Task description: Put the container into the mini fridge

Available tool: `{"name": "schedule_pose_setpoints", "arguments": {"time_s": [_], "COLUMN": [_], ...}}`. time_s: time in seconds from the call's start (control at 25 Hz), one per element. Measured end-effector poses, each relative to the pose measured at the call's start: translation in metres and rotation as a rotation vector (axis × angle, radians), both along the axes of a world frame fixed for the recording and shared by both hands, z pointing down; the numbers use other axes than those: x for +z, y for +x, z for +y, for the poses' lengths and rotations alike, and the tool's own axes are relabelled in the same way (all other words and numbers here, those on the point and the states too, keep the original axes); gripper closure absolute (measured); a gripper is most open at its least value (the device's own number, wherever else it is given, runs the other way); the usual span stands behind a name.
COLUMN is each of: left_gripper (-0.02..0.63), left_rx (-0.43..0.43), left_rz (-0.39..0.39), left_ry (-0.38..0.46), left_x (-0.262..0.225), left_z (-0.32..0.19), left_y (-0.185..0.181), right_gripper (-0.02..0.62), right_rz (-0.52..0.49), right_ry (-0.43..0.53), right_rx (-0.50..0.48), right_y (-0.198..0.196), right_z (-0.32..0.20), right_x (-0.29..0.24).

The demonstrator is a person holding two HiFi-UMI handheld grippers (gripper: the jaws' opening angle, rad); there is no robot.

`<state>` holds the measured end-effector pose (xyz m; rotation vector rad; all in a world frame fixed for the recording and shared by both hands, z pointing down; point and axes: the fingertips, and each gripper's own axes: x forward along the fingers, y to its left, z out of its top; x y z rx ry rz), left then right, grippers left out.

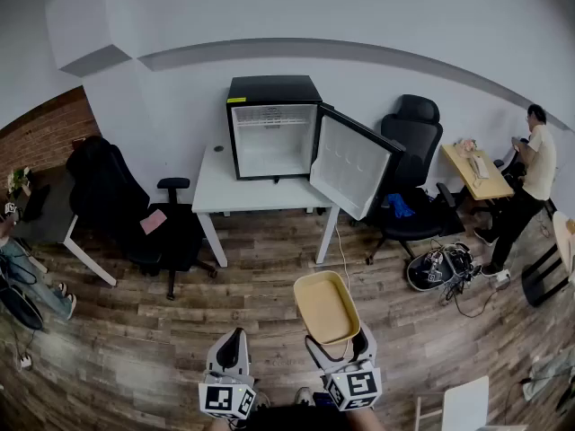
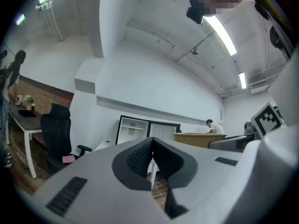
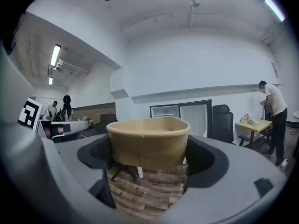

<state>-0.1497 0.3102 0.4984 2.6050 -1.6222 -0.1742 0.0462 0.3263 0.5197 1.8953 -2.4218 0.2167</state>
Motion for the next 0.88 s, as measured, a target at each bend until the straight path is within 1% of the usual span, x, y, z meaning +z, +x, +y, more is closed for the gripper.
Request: {"name": "schedule_pose_setpoints", "arguments": {"time_s": [0.24, 0.52, 0.88], "left_gripper": [0.598, 0.598, 0.598], "left_rx": [0.007, 0.009, -0.008], "left_rz": [-0.002, -0.003, -0.015], "left_ry": [-0.003, -0.008, -0.007], "left_x": [0.003, 0.003, -0.004], "left_z": [-0.002, -0.005, -0.010], "left_y": [0.006, 0.017, 0.052], "right_gripper": [0.098, 0.097, 0.097], "right_rz": [0.002, -0.029, -0.040], "right_ry": [-0.004, -0.003, -0.011], "right_rx": [0.004, -0.007, -0.044], "right_y": [0.003, 0.007, 0.033], "right_z": [-0.002, -0.006, -0.015], "right_x": [0.000, -0.004, -0.004]}}
